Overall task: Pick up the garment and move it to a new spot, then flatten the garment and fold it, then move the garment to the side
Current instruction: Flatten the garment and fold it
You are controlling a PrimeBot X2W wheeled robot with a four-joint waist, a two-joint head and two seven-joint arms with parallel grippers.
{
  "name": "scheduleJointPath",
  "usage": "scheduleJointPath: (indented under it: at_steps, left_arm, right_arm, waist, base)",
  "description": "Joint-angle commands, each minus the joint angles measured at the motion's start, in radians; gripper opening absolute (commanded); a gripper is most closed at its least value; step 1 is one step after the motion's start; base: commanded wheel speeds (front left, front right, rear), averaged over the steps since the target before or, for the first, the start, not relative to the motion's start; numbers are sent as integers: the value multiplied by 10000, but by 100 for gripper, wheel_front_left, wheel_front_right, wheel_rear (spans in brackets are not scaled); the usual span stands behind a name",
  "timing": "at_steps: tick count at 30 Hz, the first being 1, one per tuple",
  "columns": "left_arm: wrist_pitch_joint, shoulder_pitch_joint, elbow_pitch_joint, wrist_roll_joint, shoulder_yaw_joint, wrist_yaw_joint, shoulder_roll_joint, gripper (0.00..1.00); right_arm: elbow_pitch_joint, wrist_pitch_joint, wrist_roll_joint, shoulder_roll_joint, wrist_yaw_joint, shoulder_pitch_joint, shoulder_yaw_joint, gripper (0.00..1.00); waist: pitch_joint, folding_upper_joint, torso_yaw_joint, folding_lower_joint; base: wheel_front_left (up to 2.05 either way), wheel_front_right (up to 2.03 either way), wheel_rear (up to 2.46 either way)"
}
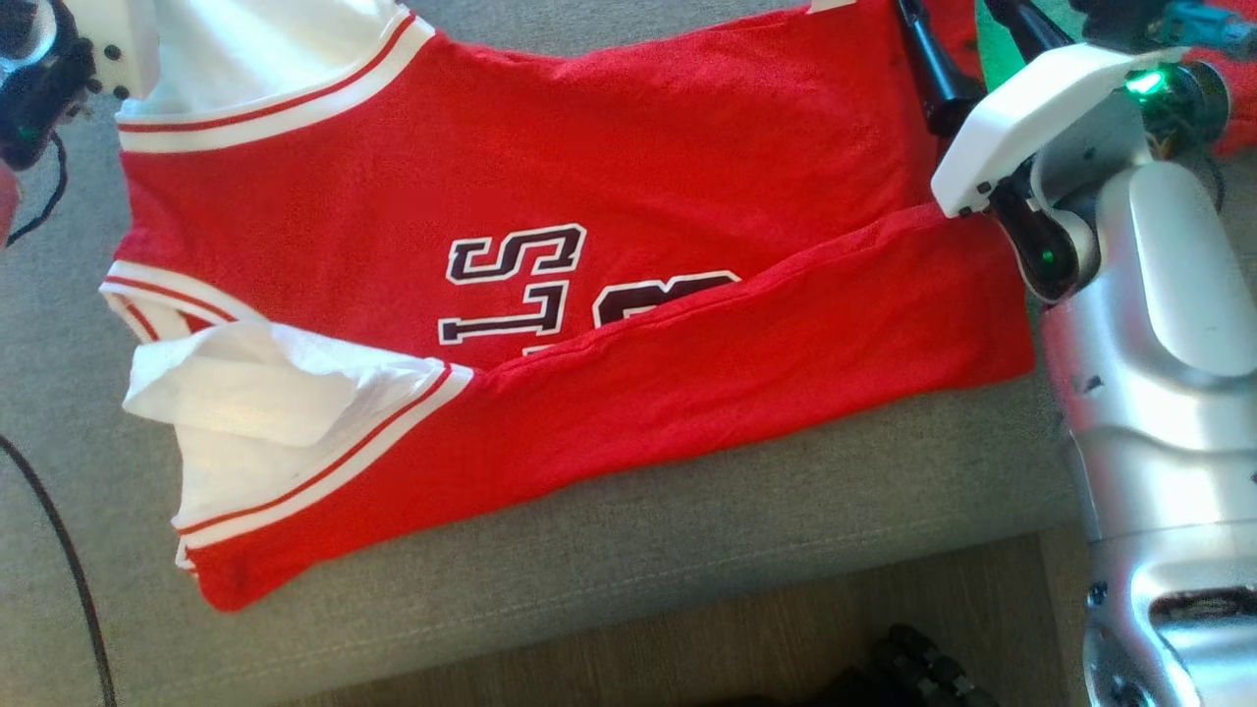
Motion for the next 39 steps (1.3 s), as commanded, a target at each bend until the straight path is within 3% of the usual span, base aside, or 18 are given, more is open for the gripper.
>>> scheduleJointPath:
  at_steps: [1, 2, 4, 8, 17, 30, 39]
  left_arm:
    - [-91, -538, -111, -17, 247, 14, 407, 0]
    - [-110, -543, -96, -27, 222, 14, 407, 0]
    - [-144, -548, -60, -52, 172, 14, 410, 0]
    - [-195, -534, 36, -116, 84, 14, 395, 0]
    - [-1107, -657, 13, -115, -8, 14, 401, 0]
    - [-4186, -1268, 310, 127, 458, 212, 330, 0]
    - [-4684, -410, -262, -654, 520, 36, 163, 0]
  right_arm:
    - [-98, -191, -79, 70, -4, -262, 163, 100]
    - [45, -269, -95, 70, -4, -336, 178, 85]
    - [291, -389, -95, 70, -4, -455, 227, 47]
    - [630, -547, -114, 70, -4, -667, 312, 0]
    - [1097, -892, -128, 70, -4, -1146, 51, 0]
    - [1922, -1762, 47, 70, -4, -2191, -1010, 0]
    - [2008, -1572, 341, -24, -4, -1761, -1149, 0]
  waist:
    - [-10, 0, 30, -1]
    - [-15, 0, 43, -1]
    - [-32, 0, 66, -1]
    - [-83, 0, 94, -1]
    - [-104, 0, 194, -1]
    - [-145, 0, 427, -1]
    - [-511, 0, 845, -1]
  base:
    - [0, 0, 0]
    - [0, 0, 0]
    - [0, 0, 0]
    - [0, 0, 0]
    - [0, 0, 0]
    - [0, 0, 0]
    - [0, 0, 0]
